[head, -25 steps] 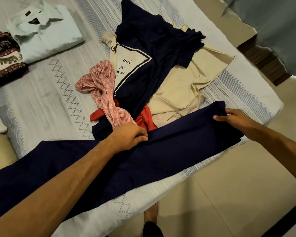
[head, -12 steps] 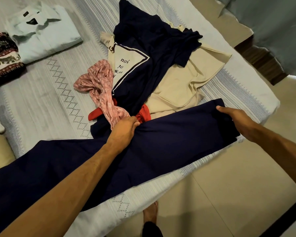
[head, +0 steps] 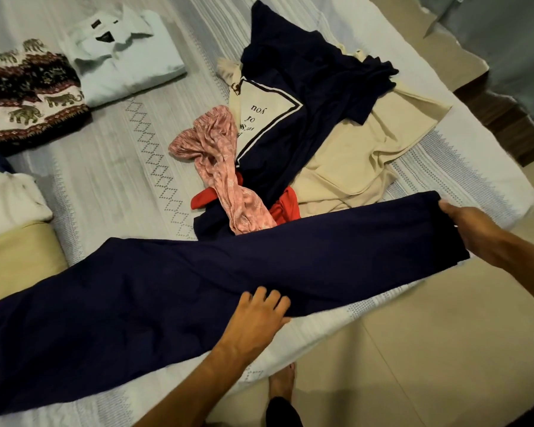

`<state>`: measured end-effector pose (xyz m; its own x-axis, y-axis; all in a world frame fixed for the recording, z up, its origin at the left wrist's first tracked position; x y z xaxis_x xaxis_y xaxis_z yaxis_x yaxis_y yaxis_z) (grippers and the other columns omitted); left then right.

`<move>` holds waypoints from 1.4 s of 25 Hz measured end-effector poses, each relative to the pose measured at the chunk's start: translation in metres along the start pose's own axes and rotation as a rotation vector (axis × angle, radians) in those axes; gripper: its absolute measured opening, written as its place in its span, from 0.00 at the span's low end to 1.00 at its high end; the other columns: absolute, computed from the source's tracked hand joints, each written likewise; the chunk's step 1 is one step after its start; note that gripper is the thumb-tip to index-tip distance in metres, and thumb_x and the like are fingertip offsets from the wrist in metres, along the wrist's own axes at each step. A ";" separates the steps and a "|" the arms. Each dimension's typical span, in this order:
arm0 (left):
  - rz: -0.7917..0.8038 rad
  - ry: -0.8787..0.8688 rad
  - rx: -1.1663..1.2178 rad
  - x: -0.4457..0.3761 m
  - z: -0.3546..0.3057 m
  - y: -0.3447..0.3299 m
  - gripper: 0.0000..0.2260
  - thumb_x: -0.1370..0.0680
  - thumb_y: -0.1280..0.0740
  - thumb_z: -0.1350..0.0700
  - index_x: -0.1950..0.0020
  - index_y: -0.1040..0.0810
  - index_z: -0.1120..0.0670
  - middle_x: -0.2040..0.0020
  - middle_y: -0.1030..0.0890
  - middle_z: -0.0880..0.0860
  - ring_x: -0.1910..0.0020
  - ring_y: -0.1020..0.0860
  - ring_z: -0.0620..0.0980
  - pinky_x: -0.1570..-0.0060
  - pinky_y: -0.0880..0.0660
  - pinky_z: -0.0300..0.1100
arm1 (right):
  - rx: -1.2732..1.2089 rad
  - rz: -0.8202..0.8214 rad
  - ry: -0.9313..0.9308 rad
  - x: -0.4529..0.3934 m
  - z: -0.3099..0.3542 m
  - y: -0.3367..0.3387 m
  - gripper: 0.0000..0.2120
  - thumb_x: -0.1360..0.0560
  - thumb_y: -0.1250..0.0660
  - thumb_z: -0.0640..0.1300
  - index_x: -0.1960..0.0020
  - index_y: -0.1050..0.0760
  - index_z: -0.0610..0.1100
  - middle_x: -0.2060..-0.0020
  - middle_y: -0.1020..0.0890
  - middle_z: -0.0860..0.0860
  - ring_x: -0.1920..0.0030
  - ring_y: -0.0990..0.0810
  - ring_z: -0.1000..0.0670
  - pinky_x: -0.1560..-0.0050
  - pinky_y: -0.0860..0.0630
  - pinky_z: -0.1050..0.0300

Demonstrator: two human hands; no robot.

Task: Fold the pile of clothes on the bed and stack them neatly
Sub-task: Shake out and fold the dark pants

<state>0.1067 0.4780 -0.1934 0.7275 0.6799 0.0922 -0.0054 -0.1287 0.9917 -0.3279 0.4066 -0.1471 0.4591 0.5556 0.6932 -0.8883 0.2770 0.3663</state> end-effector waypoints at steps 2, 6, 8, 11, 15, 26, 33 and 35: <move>-0.107 -0.042 0.105 -0.002 -0.002 0.008 0.09 0.18 0.38 0.46 0.50 0.23 0.50 0.59 0.22 0.48 0.62 0.25 0.48 0.65 0.28 0.43 | 0.036 0.034 -0.046 0.001 -0.005 0.004 0.32 0.36 0.23 0.65 0.42 0.18 0.43 0.44 0.13 0.46 0.43 0.15 0.42 0.33 0.23 0.41; -0.105 -0.132 0.233 0.012 -0.008 0.008 0.07 0.22 0.27 0.51 0.56 0.22 0.51 0.62 0.24 0.47 0.65 0.26 0.45 0.68 0.29 0.38 | 0.192 0.037 -0.082 0.017 -0.007 0.012 0.27 0.36 0.17 0.54 0.41 0.15 0.44 0.48 0.12 0.44 0.46 0.13 0.39 0.35 0.22 0.34; 0.041 -0.033 0.405 0.013 -0.002 0.006 0.08 0.22 0.25 0.51 0.53 0.21 0.53 0.59 0.21 0.49 0.60 0.24 0.47 0.62 0.25 0.40 | 0.199 0.010 -0.056 0.025 0.000 0.017 0.29 0.42 0.15 0.55 0.44 0.14 0.49 0.50 0.12 0.43 0.51 0.12 0.38 0.41 0.21 0.29; 0.196 0.336 1.027 0.019 0.013 0.022 0.11 0.18 0.32 0.43 0.48 0.19 0.49 0.52 0.17 0.46 0.51 0.21 0.45 0.49 0.22 0.42 | 0.236 0.058 0.061 0.053 0.048 -0.003 0.22 0.38 0.17 0.51 0.45 0.14 0.53 0.51 0.12 0.43 0.54 0.12 0.37 0.41 0.23 0.26; -0.041 0.870 1.587 0.062 0.068 0.040 0.15 0.18 0.33 0.40 0.46 0.16 0.51 0.50 0.13 0.49 0.49 0.16 0.51 0.43 0.19 0.51 | 0.412 0.125 0.312 0.166 0.139 -0.093 0.17 0.37 0.16 0.48 0.49 0.14 0.57 0.52 0.12 0.52 0.52 0.12 0.45 0.39 0.19 0.42; -0.376 1.273 2.243 0.221 0.233 -0.073 0.33 0.26 0.39 0.22 0.34 0.19 0.44 0.22 0.30 0.60 0.39 0.18 0.58 0.38 0.26 0.63 | 0.672 0.813 0.693 0.380 0.016 -0.514 0.11 0.22 0.33 0.54 0.41 0.22 0.56 0.57 0.13 0.54 0.61 0.15 0.55 0.55 0.16 0.48; -0.189 1.089 1.325 0.209 0.240 0.017 0.12 0.22 0.26 0.44 0.48 0.18 0.52 0.51 0.15 0.47 0.50 0.17 0.46 0.43 0.18 0.49 | 0.828 0.486 0.575 0.346 -0.077 -0.447 0.07 0.21 0.31 0.46 0.45 0.19 0.55 0.50 0.15 0.58 0.50 0.18 0.58 0.46 0.19 0.51; -0.190 1.076 1.347 0.217 0.238 0.011 0.07 0.20 0.27 0.47 0.48 0.19 0.49 0.50 0.16 0.45 0.49 0.17 0.45 0.43 0.19 0.44 | 0.752 0.063 0.732 0.339 -0.051 -0.412 0.14 0.21 0.29 0.47 0.36 0.22 0.50 0.41 0.20 0.53 0.41 0.23 0.52 0.40 0.23 0.48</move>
<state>0.4282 0.4522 -0.1838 -0.0978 0.8212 0.5622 0.9563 -0.0788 0.2815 0.1931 0.5203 -0.0948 0.0706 0.9599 0.2713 -0.5592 -0.1871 0.8077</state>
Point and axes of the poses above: each hand's wrist, its own x-axis away from the middle knuckle, its own y-axis out of the back of the hand, z = x × y, the point moved 7 cm from there along -x, towards the middle knuckle
